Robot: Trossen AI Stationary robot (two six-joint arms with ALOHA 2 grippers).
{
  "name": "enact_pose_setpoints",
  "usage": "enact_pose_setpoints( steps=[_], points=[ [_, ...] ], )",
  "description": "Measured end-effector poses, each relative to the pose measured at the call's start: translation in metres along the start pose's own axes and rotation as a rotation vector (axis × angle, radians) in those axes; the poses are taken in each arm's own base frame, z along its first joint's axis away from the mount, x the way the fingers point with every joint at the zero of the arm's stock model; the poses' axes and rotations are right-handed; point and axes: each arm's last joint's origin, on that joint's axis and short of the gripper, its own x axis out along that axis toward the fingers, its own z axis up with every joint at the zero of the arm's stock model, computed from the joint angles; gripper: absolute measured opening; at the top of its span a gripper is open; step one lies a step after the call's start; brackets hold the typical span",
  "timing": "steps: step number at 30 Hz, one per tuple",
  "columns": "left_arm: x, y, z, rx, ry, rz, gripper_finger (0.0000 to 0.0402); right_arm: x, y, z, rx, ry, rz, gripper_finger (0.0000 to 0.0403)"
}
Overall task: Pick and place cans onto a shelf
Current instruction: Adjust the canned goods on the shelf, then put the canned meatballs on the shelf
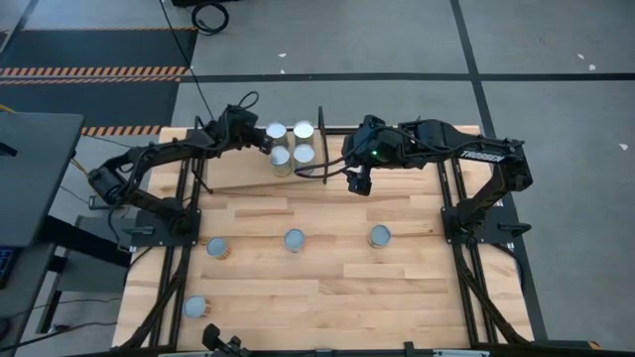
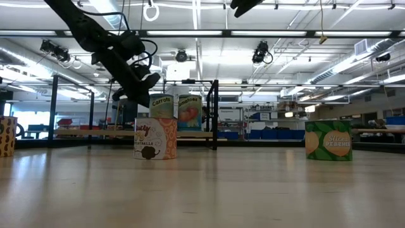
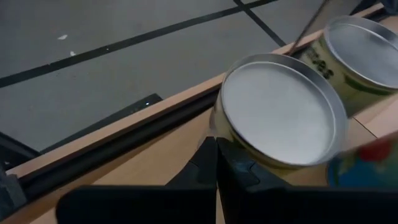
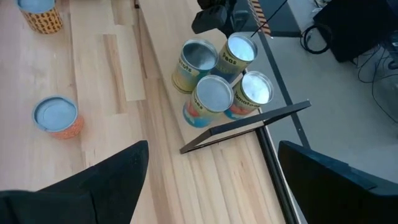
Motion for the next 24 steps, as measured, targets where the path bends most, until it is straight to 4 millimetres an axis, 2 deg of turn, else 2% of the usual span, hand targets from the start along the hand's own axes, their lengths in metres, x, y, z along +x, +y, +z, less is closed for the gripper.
enact_pose_setpoints(
  steps=[9,13,15,20,24],
  points=[
    [-0.001,-0.005,-0.001,0.018,0.001,-0.016,0.0004,0.0,0.0,0.0,-0.005,0.0,-0.001,0.0366],
    [-0.013,-0.003,0.003,0.033,0.007,-0.009,0.0004,0.001,0.0,0.0,-0.004,-0.003,-0.002,0.0366],
    [-0.027,-0.003,0.009,0.039,0.004,-0.004,0.0004,0.006,0.002,0.002,-0.008,-0.037,0.005,0.0366],
    [-0.076,-0.007,0.019,0.061,-0.059,-0.052,0.0004,0.022,0.005,-0.002,-0.021,-0.203,0.11,0.0366],
    [-0.12,-0.016,0.02,0.107,-0.13,-0.223,0.0004,0.032,0.006,-0.017,0.006,-0.344,0.143,0.0366]
  ],
)
